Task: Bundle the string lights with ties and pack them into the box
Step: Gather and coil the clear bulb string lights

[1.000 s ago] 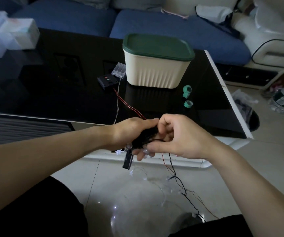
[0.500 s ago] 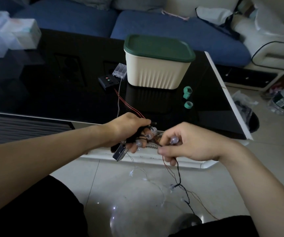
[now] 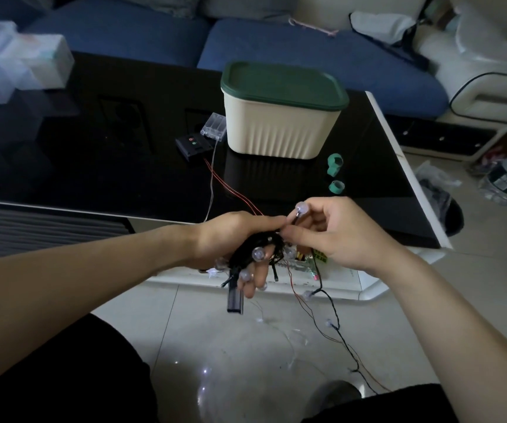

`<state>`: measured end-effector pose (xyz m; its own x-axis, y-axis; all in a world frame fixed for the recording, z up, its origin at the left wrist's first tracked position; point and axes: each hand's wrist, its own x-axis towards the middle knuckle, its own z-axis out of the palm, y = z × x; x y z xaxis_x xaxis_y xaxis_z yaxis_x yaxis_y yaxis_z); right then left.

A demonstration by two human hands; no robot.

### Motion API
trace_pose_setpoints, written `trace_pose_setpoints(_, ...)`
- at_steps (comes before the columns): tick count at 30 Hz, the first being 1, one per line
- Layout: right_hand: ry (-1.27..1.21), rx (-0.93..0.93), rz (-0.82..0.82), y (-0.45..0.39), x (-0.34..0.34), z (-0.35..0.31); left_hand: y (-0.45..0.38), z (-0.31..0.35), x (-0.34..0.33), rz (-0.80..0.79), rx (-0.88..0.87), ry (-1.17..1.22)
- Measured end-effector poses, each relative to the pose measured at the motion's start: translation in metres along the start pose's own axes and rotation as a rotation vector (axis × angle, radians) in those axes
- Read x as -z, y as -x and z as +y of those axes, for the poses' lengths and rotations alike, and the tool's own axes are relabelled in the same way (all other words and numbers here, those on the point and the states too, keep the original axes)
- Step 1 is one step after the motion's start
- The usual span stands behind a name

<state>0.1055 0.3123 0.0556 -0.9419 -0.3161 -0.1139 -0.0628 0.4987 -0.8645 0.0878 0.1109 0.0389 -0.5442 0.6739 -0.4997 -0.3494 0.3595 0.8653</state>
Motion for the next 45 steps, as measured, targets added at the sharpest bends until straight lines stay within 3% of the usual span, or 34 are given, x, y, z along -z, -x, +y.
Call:
trace_pose_setpoints(9, -0.115, 0.04, -0.064, -0.001, 0.001, 0.002, 0.0, -0.001, 0.003, -0.03, -0.068, 0.036)
trace_pose_setpoints(13, -0.208, -0.025, 0.016, -0.003, -0.003, 0.004, 0.003, 0.0, 0.002, -0.031, -0.131, 0.008)
trace_pose_setpoints(18, -0.377, -0.21, -0.064, -0.004, 0.0, 0.0, 0.002, 0.0, 0.004, -0.039, -0.145, 0.229)
trace_pose_setpoints(23, -0.378, -0.321, -0.082, -0.006, 0.006, 0.003, 0.004, 0.006, 0.014, 0.014, -0.161, 0.532)
trace_pose_setpoints(29, -0.135, -0.345, -0.184, -0.007, -0.003, 0.011, 0.005, 0.013, 0.028, 0.305, -0.259, 0.766)
trace_pose_setpoints(34, 0.115, -0.321, -0.177, -0.006, -0.024, 0.007, 0.0, 0.01, 0.029, 0.508, -0.262, 0.729)
trace_pose_setpoints(37, 0.37, -0.212, -0.188, -0.005, -0.037, 0.0, -0.001, 0.01, 0.025, 0.487, -0.283, 0.726)
trace_pose_setpoints(42, 0.45, -0.093, -0.27, 0.002, -0.053, -0.012, -0.002, 0.008, 0.022, 0.293, -0.318, 0.732)
trace_pose_setpoints(45, 0.514, 0.003, -0.243, 0.003, -0.052, -0.017, -0.007, 0.005, 0.017, 0.322, -0.288, 0.668)
